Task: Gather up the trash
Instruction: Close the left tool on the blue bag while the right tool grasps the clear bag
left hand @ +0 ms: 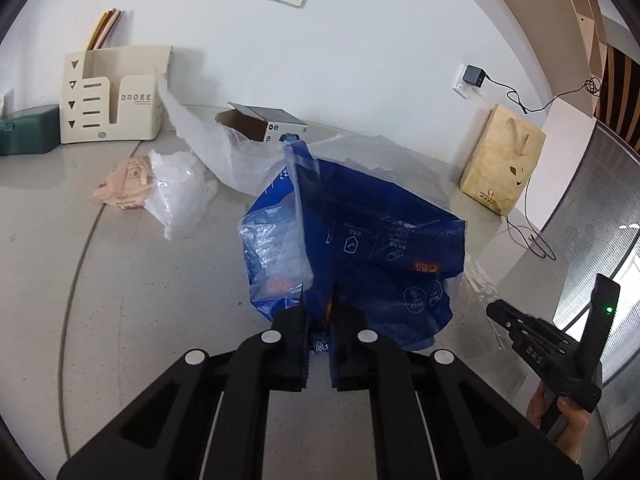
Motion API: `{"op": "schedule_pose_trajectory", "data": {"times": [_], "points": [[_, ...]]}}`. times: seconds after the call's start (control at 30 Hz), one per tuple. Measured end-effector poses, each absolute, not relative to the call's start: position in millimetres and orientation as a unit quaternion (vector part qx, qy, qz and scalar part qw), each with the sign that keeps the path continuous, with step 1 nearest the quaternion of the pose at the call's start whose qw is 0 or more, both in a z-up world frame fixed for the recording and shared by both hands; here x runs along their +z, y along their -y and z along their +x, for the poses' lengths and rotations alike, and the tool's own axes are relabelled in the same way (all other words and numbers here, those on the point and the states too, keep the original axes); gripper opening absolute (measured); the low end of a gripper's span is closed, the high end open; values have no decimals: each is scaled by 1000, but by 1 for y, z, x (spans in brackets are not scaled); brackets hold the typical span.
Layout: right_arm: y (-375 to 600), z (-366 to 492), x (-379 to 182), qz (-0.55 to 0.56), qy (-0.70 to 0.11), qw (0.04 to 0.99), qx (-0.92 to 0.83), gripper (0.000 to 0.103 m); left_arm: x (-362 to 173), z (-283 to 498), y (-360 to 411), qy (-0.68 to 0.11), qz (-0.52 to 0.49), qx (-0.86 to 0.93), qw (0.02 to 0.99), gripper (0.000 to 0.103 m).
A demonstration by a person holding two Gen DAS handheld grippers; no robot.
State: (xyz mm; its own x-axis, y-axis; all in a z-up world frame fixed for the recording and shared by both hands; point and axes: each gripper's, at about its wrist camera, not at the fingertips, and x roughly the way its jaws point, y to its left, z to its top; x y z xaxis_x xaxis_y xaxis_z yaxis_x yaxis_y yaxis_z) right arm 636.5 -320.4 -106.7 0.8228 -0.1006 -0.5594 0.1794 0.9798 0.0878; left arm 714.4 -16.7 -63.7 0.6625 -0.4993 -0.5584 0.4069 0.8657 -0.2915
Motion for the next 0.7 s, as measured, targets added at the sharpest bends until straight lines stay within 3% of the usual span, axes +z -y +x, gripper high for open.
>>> {"op": "schedule_pose_trajectory", "data": {"times": [0.03,0.07,0.37,0.4,0.47,0.63,0.7], "points": [[318,630,-104,62,-281,954,-81,86,-62,712,14,-325,-73,-245,911,8],[316,624,-102,57,-268,958,-85,94,-62,710,12,-324,-73,-244,911,8],[297,638,-105,17,-305,943,-130,92,-59,704,-1,-320,-81,-242,912,8],[298,640,-107,18,-315,940,-134,88,-58,704,-2,-319,-82,-243,912,8],[300,645,-111,19,-335,931,-143,70,-56,703,-5,-315,-84,-244,913,8],[303,651,-118,24,-364,919,-151,64,-53,701,-13,-311,-94,-245,913,8],[302,652,-118,28,-369,918,-142,50,-52,700,-16,-310,-95,-246,913,8]]}}
